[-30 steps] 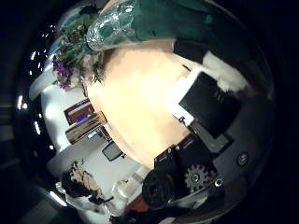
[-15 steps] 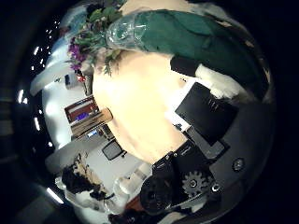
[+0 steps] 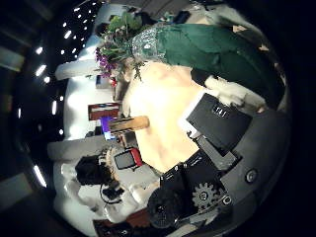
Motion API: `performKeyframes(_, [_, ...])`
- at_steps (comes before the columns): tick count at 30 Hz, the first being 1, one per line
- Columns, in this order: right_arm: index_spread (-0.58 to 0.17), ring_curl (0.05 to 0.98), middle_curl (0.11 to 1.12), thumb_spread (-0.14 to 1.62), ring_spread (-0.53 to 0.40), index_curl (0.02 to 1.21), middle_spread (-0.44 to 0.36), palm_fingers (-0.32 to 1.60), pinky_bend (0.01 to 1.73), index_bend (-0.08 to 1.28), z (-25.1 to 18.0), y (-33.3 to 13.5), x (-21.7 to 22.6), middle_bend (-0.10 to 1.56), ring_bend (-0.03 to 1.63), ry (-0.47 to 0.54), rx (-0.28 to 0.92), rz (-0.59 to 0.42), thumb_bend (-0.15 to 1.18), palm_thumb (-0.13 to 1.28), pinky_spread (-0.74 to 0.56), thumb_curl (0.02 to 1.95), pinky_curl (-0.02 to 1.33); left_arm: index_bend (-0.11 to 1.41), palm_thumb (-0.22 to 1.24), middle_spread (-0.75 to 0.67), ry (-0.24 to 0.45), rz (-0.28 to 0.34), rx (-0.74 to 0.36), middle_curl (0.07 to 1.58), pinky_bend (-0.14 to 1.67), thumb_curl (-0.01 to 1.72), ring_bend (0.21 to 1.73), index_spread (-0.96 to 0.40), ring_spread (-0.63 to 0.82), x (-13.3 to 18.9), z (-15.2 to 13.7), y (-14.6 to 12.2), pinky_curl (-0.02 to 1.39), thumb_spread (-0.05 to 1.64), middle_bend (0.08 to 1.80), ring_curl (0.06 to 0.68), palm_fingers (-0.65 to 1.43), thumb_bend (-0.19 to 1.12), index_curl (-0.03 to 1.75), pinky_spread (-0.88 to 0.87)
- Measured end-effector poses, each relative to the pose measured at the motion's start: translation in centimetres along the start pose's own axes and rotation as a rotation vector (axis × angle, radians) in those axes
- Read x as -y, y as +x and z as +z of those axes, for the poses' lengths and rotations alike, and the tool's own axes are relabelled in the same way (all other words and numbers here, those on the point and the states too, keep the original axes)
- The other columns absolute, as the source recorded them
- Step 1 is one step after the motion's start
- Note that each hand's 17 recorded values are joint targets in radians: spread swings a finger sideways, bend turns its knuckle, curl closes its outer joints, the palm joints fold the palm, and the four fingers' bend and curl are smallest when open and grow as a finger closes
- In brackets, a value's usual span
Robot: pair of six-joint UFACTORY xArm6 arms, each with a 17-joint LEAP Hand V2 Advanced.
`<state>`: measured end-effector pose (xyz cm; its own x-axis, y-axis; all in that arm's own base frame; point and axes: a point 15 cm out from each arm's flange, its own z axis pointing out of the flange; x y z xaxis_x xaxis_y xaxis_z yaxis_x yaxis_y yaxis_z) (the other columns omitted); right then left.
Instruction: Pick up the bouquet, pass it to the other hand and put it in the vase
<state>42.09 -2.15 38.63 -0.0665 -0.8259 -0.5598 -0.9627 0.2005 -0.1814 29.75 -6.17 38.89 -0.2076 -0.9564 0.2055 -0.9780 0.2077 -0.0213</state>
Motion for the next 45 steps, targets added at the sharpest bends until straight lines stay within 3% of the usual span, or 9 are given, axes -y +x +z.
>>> performKeyframes(5, [-0.25, 0.608, 0.76, 0.41, -0.171, 0.91, -0.115, 1.13, 1.23, 1.07, -2.3, -4.1, -1.2, 1.3, 1.46, 0.111, 0.164, -0.062, -0.02, 1.22, -0.2, 0.89, 0.86, 0.18, 0.36, 0.32, 0.067, -0.002, -0.093, 0.31, 0.29, 0.3, 0.49, 0.18, 0.46, 2.4, -2.6, 0.9, 0.3, 0.93, 0.19, 0.2, 0.26, -0.03, 0.33, 0.46])
performKeyframes(13, [-0.243, 0.604, 0.75, 0.3, -0.165, 0.92, -0.112, 1.14, 1.16, 1.06, -3.9, -9.2, -4.4, 1.31, 1.47, 0.137, 0.385, -0.189, -0.02, 1.2, -0.22, 0.91, 0.91, 0.17, 0.37, 0.23, 0.115, 0.038, -0.312, 0.33, 0.29, 0.3, 0.52, 0.16, 0.35, 3.3, -5.3, 5.0, 0.3, 0.95, 0.22, 0.198, 0.33, -0.03, 0.33, 0.32])
performKeyframes(25, [-0.239, 0.596, 0.74, 0.25, -0.164, 0.93, -0.11, 1.14, 1.12, 1.06, -4.4, -11.8, -6.7, 1.31, 1.47, 0.159, 0.624, -0.271, -0.02, 1.19, -0.22, 0.93, 0.97, 0.15, 0.39, 0.15, 0.312, 0.037, -0.66, 0.36, 0.36, 0.3, 0.6, 0.15, 0.23, 6.6, -10.8, 7.5, 0.3, 0.97, 0.27, 0.191, 0.38, -0.03, 0.31, 0.14])
performKeyframes(30, [-0.237, 0.596, 0.73, 0.24, -0.164, 0.92, -0.11, 1.15, 1.11, 1.07, -4.4, -12.1, -7.6, 1.31, 1.47, 0.14, 0.657, -0.338, -0.02, 1.17, -0.23, 0.93, 0.99, 0.16, 0.36, 0.12, 0.284, 0.047, -0.786, 0.36, 0.39, 0.3, 0.63, 0.15, 0.21, 6.4, -12.2, 7.7, 0.3, 0.96, 0.29, 0.189, 0.39, -0.04, 0.3, 0.11])
performKeyframes(39, [-0.234, 0.599, 0.73, 0.22, -0.166, 0.92, -0.11, 1.15, 1.08, 1.07, -5.2, -14.3, -8.0, 1.31, 1.47, 0.161, 0.732, -0.393, -0.02, 1.17, -0.25, 0.93, 1.02, 0.15, 0.22, 0.25, 0.236, 0.051, -1.008, 0.35, 0.41, 0.3, 0.68, 0.21, 0.28, 6.9, -13.7, 8.3, 0.29, 0.83, 0.25, 0.186, 0.28, -0.05, 0.29, 0.16])
performKeyframes(45, [-0.232, 0.6, 0.73, 0.22, -0.167, 0.91, -0.109, 1.15, 1.07, 1.08, -3.9, -16.8, -9.5, 1.31, 1.47, 0.092, 0.764, -0.447, -0.02, 1.17, -0.25, 0.93, 1.03, 0.15, 0.21, 0.28, 0.18, 0.088, -1.137, 0.36, 0.42, 0.31, 0.7, 0.26, 0.36, 6.7, -13.9, 8.9, 0.29, 0.78, 0.28, 0.181, 0.21, -0.04, 0.27, 0.23])
